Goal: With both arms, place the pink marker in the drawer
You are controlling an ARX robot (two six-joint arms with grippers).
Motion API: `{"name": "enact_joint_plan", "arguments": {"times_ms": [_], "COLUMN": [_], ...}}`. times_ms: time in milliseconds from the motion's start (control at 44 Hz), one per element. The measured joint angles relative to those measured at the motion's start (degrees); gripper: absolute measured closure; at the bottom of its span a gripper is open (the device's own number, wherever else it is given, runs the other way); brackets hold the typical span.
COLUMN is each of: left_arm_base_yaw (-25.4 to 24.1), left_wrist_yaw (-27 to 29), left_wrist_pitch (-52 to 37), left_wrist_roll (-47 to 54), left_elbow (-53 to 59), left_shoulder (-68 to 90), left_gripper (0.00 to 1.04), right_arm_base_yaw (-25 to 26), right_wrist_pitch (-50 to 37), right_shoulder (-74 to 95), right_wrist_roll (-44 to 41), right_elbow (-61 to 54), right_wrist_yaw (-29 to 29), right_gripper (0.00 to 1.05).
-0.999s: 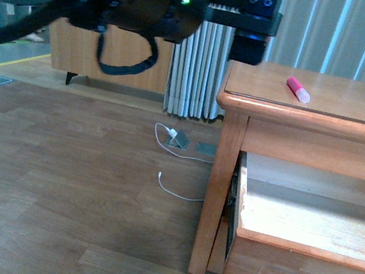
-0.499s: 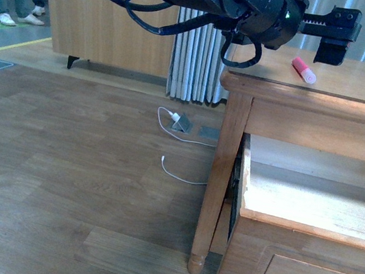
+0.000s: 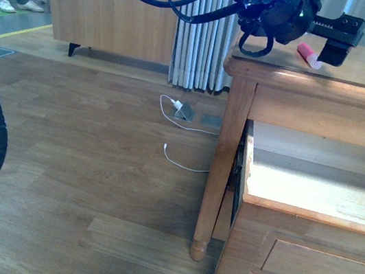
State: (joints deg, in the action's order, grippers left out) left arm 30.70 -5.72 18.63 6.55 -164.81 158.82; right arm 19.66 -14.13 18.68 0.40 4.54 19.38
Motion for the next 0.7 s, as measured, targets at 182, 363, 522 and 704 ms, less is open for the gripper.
{"name": "enact_joint_plan", "arguments": {"times_ms": [182,363,522,704], "left_arm_base_yaw": [1.0,1.0,0.8,0.7], "left_wrist_yaw": [1.4,3.2,4.3,5.0], "left_wrist_pitch": [2.7,5.7,7.6,8.5], "left_wrist_roll": [-0.1,-0.1,0.1,0.3], "left_elbow": [-0.5,-0.5,-1.2,-1.4], "left_shoulder": [0.3,0.4,0.4,0.4], "left_gripper": [0.06,0.32,0.56,0.76], "right_arm_base_yaw": [0.0,0.0,0.0,0.0], "right_wrist_pitch": [0.0,0.0,0.0,0.0], "right_shoulder": [0.0,0.0,0.0,0.0], "right_wrist_roll": [0.0,0.0,0.0,0.0], "right_elbow": [0.0,0.0,0.0,0.0], "right_wrist_yaw": [0.0,0.0,0.0,0.0], "right_gripper": [0.08,0.08,0.08,0.08]}}
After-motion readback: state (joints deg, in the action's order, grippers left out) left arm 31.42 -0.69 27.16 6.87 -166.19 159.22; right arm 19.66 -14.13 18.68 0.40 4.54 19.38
